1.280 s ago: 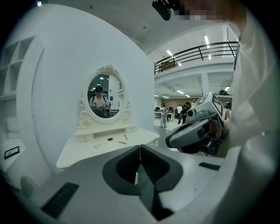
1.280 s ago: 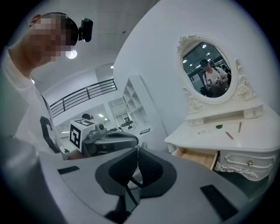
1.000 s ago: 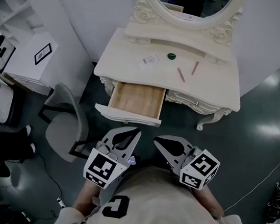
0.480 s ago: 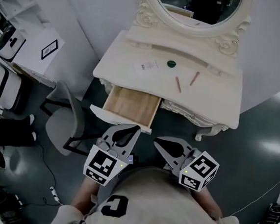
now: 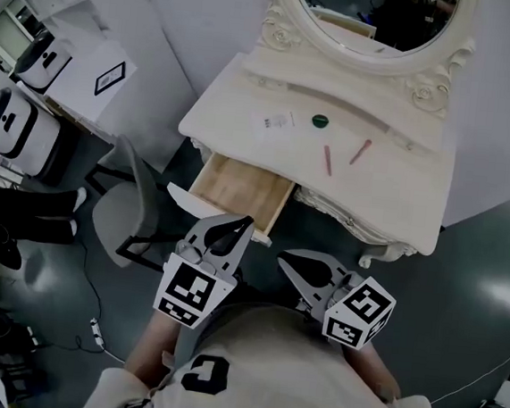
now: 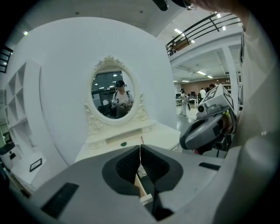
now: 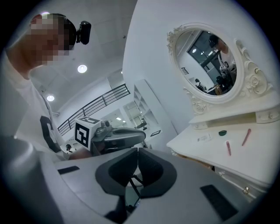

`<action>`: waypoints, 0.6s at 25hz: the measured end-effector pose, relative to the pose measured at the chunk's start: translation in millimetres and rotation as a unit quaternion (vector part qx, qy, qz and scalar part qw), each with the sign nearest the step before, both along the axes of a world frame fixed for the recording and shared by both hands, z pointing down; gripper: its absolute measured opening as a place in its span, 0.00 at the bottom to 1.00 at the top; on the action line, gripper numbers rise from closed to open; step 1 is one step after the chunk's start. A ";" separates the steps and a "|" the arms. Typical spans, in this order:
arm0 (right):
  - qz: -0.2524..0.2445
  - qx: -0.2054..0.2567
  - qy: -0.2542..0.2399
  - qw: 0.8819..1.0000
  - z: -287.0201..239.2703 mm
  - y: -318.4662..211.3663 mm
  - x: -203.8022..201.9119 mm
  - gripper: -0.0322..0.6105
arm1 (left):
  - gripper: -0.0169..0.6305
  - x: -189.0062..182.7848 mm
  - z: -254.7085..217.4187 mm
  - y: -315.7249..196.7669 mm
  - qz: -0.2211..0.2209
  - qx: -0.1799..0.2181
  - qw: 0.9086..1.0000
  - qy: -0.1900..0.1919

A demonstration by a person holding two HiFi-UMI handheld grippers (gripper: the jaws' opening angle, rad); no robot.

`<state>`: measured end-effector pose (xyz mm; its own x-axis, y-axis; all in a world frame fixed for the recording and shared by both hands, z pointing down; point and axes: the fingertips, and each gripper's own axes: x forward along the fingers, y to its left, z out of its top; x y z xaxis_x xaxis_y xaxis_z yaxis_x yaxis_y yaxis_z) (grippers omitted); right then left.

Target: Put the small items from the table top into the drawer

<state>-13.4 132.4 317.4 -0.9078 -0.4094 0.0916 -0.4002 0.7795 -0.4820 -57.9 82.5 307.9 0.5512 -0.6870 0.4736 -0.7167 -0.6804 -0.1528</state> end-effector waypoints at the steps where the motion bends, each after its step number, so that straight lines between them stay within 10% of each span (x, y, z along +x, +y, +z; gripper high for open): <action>1: -0.004 -0.002 -0.004 1.000 0.4 -0.8 1.2 0.09 | 0.11 1.6 -0.7 -2.6 -0.002 0.004 1.000 -0.006; 15: -0.014 -0.009 -0.003 1.000 3.4 -13.4 2.2 0.09 | 0.12 -19.4 7.4 -55.9 -0.039 0.027 0.998 -0.050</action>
